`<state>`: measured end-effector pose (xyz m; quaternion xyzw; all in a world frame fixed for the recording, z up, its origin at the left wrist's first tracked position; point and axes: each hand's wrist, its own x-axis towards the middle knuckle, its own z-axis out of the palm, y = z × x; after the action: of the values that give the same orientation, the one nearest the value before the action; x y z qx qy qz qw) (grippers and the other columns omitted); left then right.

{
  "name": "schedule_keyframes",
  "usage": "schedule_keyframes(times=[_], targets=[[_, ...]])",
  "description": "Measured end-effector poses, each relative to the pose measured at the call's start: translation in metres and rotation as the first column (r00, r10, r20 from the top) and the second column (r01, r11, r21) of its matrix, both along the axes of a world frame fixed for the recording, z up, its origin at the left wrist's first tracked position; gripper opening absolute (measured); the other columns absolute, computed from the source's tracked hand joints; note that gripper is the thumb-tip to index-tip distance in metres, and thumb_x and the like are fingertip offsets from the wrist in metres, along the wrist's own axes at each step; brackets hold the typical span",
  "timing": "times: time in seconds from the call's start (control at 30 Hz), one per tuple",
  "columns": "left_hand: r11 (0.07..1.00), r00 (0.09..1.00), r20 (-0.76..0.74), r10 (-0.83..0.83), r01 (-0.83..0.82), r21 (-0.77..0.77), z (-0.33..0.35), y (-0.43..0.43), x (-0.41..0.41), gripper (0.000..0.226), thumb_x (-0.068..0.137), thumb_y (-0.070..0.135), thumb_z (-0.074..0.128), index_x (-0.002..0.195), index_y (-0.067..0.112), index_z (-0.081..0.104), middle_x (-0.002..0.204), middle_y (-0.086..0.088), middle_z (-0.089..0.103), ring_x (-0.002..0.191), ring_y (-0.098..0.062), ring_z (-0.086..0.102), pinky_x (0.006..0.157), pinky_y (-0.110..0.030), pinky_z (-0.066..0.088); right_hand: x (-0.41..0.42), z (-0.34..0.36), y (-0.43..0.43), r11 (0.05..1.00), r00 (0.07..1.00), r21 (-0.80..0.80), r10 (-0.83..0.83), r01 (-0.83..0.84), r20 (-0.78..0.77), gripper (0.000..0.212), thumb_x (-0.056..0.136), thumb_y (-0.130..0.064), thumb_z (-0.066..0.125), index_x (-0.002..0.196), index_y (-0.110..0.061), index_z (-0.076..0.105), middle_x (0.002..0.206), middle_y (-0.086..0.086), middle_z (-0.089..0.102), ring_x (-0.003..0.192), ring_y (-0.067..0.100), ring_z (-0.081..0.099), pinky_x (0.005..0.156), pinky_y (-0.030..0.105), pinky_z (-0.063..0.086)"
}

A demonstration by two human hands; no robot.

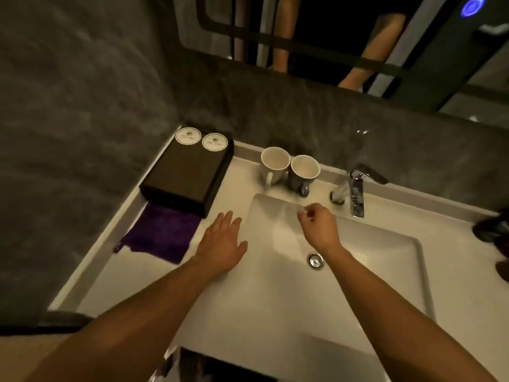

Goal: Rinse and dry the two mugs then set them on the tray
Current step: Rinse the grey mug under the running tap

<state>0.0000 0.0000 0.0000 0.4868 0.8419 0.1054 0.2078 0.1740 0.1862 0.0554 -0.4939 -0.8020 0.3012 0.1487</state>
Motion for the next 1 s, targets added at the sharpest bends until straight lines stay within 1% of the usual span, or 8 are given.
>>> schedule_keyframes(times=[0.13,0.27,0.33,0.43,0.6,0.7,0.9,1.0], targets=[[1.000,0.994,-0.105,-0.022,0.023,0.001,-0.020,0.025,-0.020,0.077,0.106,0.052,0.032,0.166,0.015,-0.001,0.174,-0.009,-0.007,0.160,-0.027,-0.010,0.129,-0.044,-0.003,-0.031,0.001,0.028,0.988,0.984,-0.063,-0.144,0.138,-0.108,0.031,0.098,-0.028,0.064,0.116,-0.003,0.063,0.111,0.018,0.069,0.100,0.035,0.065,0.085,0.039,0.049],[1.000,0.987,-0.158,0.013,-0.013,-0.002,-0.043,0.026,-0.021,0.072,0.107,0.048,0.026,0.166,0.014,0.001,0.174,-0.012,-0.003,0.161,-0.028,-0.005,0.129,-0.047,-0.001,-0.048,-0.013,0.046,0.932,0.924,-0.260,-0.313,0.254,-0.221,0.027,0.101,-0.029,0.061,0.111,-0.008,0.048,0.101,0.015,0.065,0.097,0.042,0.069,0.091,0.060,0.053],[1.000,0.979,-0.202,0.018,-0.018,0.005,-0.049,0.025,-0.020,0.071,0.106,0.047,0.024,0.166,0.013,0.005,0.174,-0.012,0.002,0.161,-0.028,0.000,0.129,-0.049,0.003,-0.051,-0.019,0.056,0.910,0.903,-0.305,-0.358,0.281,-0.239,0.025,0.101,-0.031,0.060,0.106,-0.008,0.051,0.095,0.013,0.067,0.093,0.040,0.070,0.089,0.062,0.054],[0.999,0.975,-0.222,0.022,-0.016,0.028,-0.054,0.026,-0.020,0.072,0.104,0.048,0.021,0.165,0.012,0.012,0.174,-0.012,0.009,0.160,-0.029,0.007,0.129,-0.050,0.008,-0.051,-0.024,0.061,0.911,0.912,-0.327,-0.335,0.250,-0.236,0.026,0.103,-0.032,0.057,0.096,-0.007,0.062,0.092,0.013,0.071,0.085,0.032,0.072,0.084,0.055,0.059],[1.000,0.970,-0.244,0.017,-0.015,0.012,-0.055,0.026,-0.021,0.072,0.104,0.048,0.022,0.165,0.012,0.013,0.173,-0.012,0.010,0.160,-0.029,0.008,0.129,-0.050,0.009,-0.050,-0.030,0.068,0.893,0.883,-0.393,-0.354,0.220,-0.309,0.027,0.102,-0.023,0.059,0.079,-0.011,0.066,0.072,0.005,0.064,0.059,0.014,0.061,0.063,0.038,0.051],[1.000,0.969,-0.247,0.019,-0.015,0.017,-0.056,0.027,-0.022,0.072,0.104,0.049,0.021,0.165,0.012,0.013,0.174,-0.012,0.010,0.161,-0.028,0.006,0.129,-0.051,0.009,-0.050,-0.031,0.071,0.857,0.850,-0.452,-0.416,0.247,-0.324,0.030,0.100,-0.018,0.061,0.070,-0.014,0.063,0.064,0.004,0.060,0.055,0.017,0.052,0.064,0.038,0.047],[1.000,0.971,-0.240,0.014,-0.013,0.005,-0.054,0.027,-0.021,0.073,0.103,0.049,0.019,0.165,0.012,0.011,0.174,-0.012,0.008,0.161,-0.028,0.004,0.130,-0.050,0.007,-0.026,-0.034,0.054,0.878,0.857,-0.392,-0.408,0.275,-0.315,0.026,0.100,-0.021,0.062,0.079,-0.007,0.068,0.061,0.004,0.063,0.054,0.015,0.057,0.060,0.028,0.045],[1.000,0.982,-0.189,0.026,-0.026,-0.002,-0.050,0.029,-0.023,0.069,0.107,0.046,0.025,0.166,0.014,0.008,0.174,-0.011,0.002,0.161,-0.027,-0.003,0.130,-0.048,0.002,0.002,-0.034,0.034,0.898,0.885,-0.360,-0.365,0.253,-0.290,0.024,0.101,-0.021,0.061,0.084,-0.007,0.071,0.066,0.006,0.068,0.061,0.018,0.062,0.059,0.028,0.048]])
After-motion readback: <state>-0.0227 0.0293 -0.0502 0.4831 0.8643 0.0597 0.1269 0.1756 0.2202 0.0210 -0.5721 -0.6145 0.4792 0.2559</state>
